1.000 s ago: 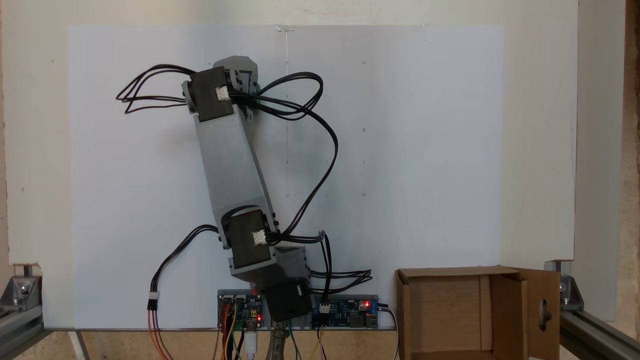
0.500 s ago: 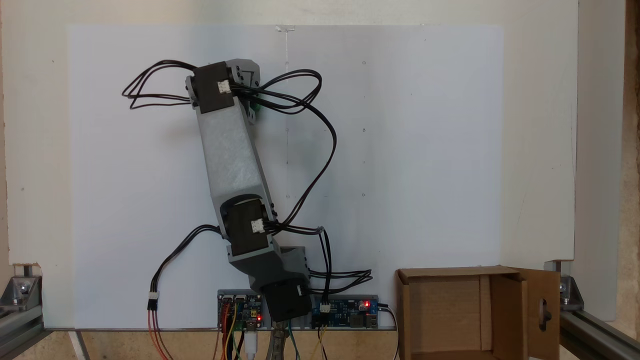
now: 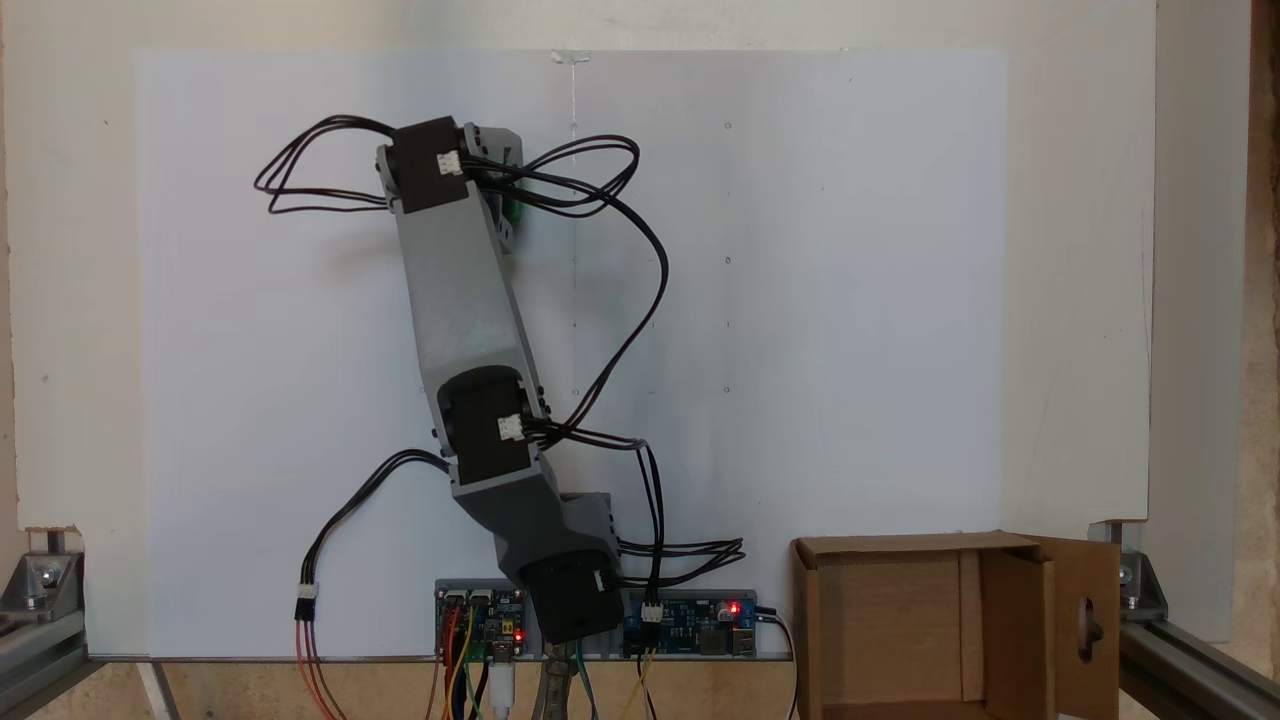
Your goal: Grasp a green dice and put it in the bin.
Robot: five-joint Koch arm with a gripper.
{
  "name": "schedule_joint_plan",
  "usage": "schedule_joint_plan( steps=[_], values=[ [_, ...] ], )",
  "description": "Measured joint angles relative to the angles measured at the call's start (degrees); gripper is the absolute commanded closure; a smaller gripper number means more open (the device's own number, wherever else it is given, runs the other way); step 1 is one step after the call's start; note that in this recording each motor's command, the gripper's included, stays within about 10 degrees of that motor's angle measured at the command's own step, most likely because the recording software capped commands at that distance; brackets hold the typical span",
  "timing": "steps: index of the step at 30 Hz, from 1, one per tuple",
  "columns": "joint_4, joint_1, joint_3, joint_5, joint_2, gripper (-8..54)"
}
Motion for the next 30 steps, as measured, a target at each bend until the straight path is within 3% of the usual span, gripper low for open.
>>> schedule_joint_plan(
  steps=[18,25,30],
  values=[
    [-0.09,1.14,0.18,0.00,-0.09,5.3],
    [-0.09,1.23,0.18,0.00,-0.09,15.6],
    [-0.26,1.67,0.00,0.00,0.00,28.6]
  ],
)
